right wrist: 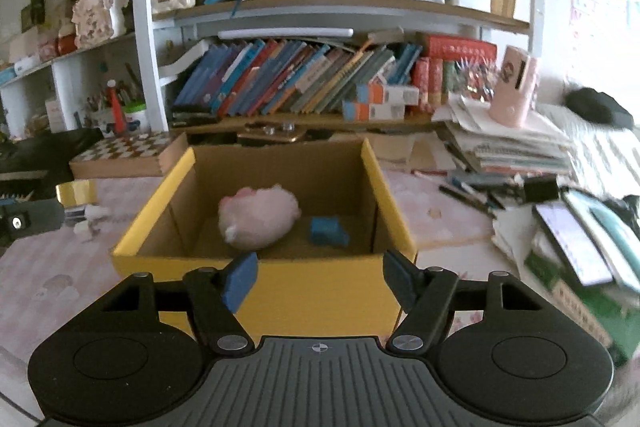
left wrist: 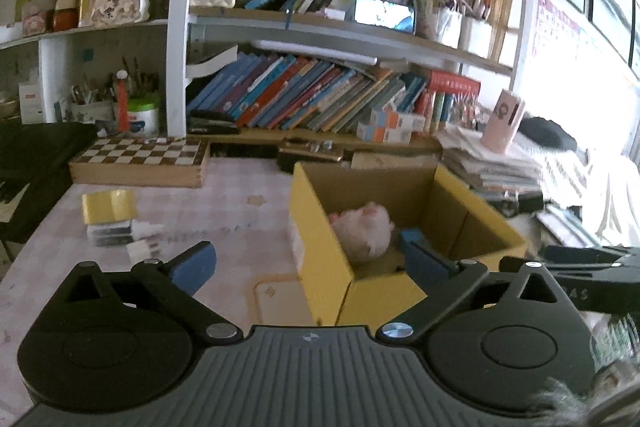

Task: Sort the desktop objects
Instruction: 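Withdraw both open tools from the box back toward the table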

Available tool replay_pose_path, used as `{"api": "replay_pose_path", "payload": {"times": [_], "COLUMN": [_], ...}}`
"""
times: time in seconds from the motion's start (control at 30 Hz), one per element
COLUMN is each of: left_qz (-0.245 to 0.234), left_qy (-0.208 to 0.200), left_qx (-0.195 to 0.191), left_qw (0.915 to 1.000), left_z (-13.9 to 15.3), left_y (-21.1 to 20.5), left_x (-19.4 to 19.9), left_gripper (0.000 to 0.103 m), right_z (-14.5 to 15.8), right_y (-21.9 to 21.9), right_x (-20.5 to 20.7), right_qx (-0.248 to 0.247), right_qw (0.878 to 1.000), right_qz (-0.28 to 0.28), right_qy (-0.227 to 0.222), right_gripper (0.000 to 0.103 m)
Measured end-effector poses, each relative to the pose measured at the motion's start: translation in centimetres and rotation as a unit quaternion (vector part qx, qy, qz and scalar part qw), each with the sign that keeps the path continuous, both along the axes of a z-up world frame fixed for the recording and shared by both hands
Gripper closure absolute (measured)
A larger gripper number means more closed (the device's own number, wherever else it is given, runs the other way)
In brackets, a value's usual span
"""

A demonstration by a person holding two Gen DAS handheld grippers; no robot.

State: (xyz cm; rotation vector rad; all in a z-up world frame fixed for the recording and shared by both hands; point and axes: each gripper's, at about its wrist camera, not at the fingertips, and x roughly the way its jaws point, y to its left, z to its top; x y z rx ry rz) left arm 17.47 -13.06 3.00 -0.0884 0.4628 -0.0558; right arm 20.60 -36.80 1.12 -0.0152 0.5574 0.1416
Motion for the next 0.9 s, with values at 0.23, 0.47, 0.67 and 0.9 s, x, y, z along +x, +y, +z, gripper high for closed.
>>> {"api": "replay_pose_path", "payload": {"times": [0.23, 0.47, 0.67, 0.9], "left_qz": [0.004, 0.021, -0.011, -0.030], "left_qy": [0.023, 0.072, 0.082, 0.093], "left_qx": [0.017, 0.006, 0.014, 0.016], "left_qw": [0.9996, 0.9972, 0.9965, 0.9951], "left_z": [-1.3, -2.5, -3.2, -4.0], "left_y": [2.2, 4.1, 5.0, 6.6], "left_x": [-2.5, -4.4, -5.7, -7.4], "left_gripper": [0.000, 0.000, 0.000, 0.000], "right_z": [-1.1, -2.2, -3.2, -4.1], "right_y": [2.9, 6.0, 8.2, 10.6], "right_x": [-3.2, -6.3, -8.3, -10.2], "right_qx": [-0.007, 0.002, 0.005, 0.004], "right_qw": [1.000, 0.999, 0.997, 0.996], "right_qz": [-0.011, -0.025, -0.033, -0.030], "right_qy": [0.011, 0.034, 0.065, 0.086], "right_gripper": [0.032, 0.032, 0.032, 0.027]}}
